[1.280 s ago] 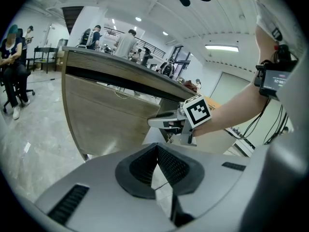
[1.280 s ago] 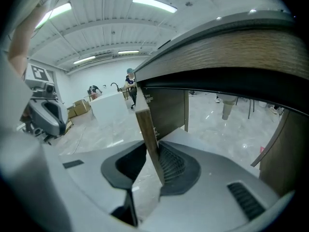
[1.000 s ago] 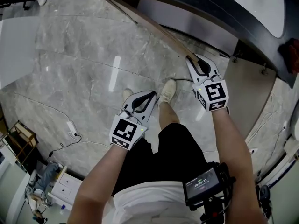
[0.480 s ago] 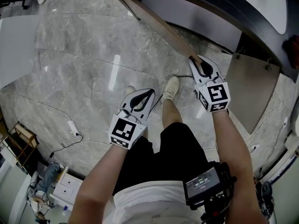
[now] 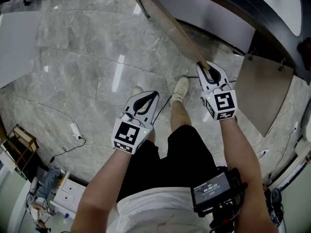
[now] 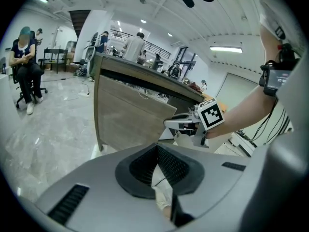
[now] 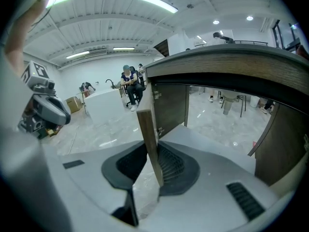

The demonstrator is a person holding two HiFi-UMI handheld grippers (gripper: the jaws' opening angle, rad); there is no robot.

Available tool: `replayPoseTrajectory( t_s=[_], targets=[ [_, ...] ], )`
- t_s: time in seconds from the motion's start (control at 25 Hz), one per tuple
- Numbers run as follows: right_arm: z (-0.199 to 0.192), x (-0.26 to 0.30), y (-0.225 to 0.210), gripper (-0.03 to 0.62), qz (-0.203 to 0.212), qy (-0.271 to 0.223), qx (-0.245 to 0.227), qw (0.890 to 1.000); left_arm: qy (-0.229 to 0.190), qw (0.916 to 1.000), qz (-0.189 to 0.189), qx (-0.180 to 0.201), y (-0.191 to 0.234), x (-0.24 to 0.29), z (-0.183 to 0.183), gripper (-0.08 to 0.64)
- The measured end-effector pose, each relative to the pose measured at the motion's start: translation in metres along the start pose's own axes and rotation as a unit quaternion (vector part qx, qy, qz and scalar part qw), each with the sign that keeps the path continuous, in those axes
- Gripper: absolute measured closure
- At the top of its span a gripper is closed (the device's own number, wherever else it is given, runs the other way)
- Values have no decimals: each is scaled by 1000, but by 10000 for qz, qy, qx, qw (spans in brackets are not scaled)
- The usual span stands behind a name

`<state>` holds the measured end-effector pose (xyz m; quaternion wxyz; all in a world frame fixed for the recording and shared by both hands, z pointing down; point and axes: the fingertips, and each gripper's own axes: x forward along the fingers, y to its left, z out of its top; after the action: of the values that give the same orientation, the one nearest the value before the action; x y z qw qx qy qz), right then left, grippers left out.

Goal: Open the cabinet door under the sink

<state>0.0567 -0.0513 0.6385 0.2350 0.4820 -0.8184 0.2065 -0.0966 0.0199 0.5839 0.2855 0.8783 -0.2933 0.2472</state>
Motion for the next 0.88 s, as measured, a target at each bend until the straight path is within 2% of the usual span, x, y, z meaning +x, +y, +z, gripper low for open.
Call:
replayPoseTrajectory(
  t_s=[0.12, 0.24, 0.48, 0.88],
  targets=[
    [0, 1, 8, 517, -71, 2, -3, 10000, 27, 10000, -18, 10, 5, -6, -5, 551],
    [-2, 2, 25, 515, 29, 24, -41, 10000, 104, 9999, -25, 1, 9, -13, -14, 551],
    [-5, 4, 45, 515, -46, 49, 93, 9999, 15, 10000, -62, 43, 19, -22, -15, 551],
    [-7, 11, 82, 508, 122, 116, 130, 9998, -26, 9999, 114, -71, 43, -41, -23, 551]
  ],
)
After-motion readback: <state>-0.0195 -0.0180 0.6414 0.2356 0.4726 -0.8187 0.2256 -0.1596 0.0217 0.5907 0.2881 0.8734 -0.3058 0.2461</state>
